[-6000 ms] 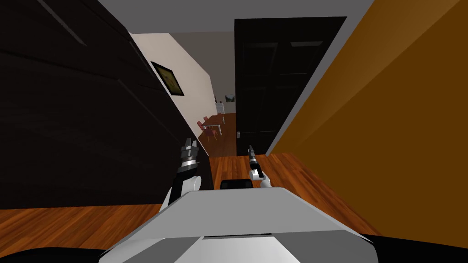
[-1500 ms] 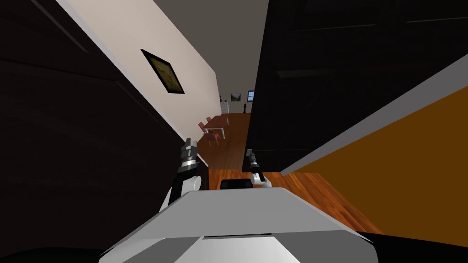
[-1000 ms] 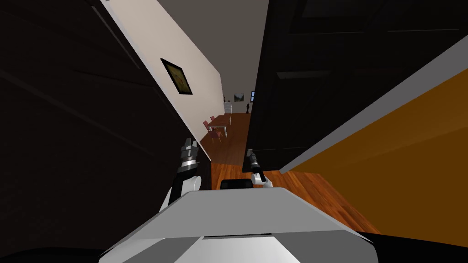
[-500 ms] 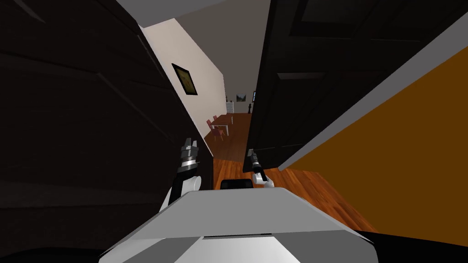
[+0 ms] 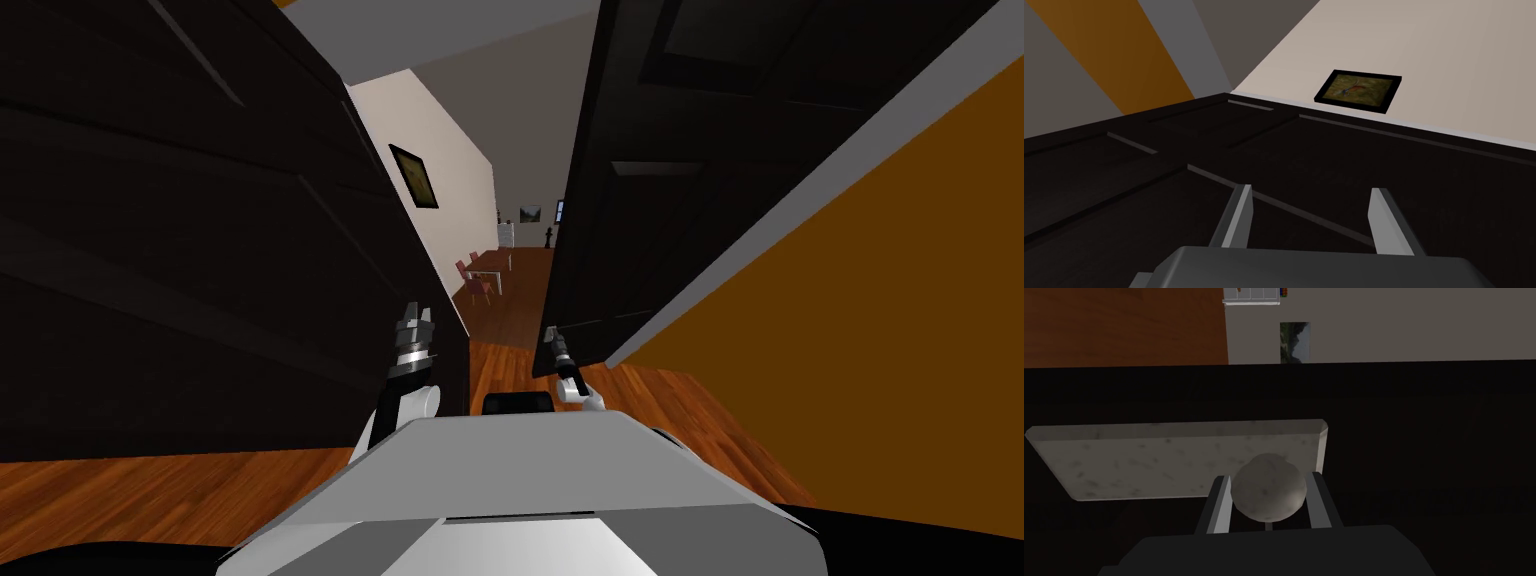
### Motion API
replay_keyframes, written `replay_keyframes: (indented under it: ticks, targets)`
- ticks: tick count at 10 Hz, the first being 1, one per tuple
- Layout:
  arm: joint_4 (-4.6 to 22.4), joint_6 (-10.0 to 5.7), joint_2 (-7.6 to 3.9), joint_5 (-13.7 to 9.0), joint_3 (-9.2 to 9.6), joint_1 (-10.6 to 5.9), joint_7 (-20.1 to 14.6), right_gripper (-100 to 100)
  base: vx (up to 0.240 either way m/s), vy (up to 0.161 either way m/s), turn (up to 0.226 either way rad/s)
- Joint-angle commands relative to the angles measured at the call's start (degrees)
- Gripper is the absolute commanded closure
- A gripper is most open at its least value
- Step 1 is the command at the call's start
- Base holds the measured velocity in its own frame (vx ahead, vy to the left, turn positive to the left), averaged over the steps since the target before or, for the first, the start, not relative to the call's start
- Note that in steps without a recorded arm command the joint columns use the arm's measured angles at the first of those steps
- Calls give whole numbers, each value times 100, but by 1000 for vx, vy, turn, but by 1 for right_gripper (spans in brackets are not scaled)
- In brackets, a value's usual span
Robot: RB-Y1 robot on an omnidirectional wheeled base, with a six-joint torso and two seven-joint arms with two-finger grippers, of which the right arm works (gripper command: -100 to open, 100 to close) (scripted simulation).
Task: Pull the door open
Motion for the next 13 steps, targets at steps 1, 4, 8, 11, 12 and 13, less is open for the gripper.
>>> replay_keyframes:
  ticks: [1, 4, 8, 11, 12, 13]
  targets:
    - [164, -100, -79, 4, -12, -118, -141, 100, -13, -10, 60]
    - [255, -113, -177, 22, -5, -174, -294, 100, 126, 0, 136]
    - [267, -127, -260, 19, 6, -155, -387, 100, 87, 11, 54]
    - [295, -202, -395, 17, 48, -110, -537, 100, -191, -30, 35]
    - [310, -242, -467, 16, 71, -87, -616, 100, -207, -19, 78]
    - [310, -242, -467, 16, 71, -87, -616, 100, -152, -10, 32]
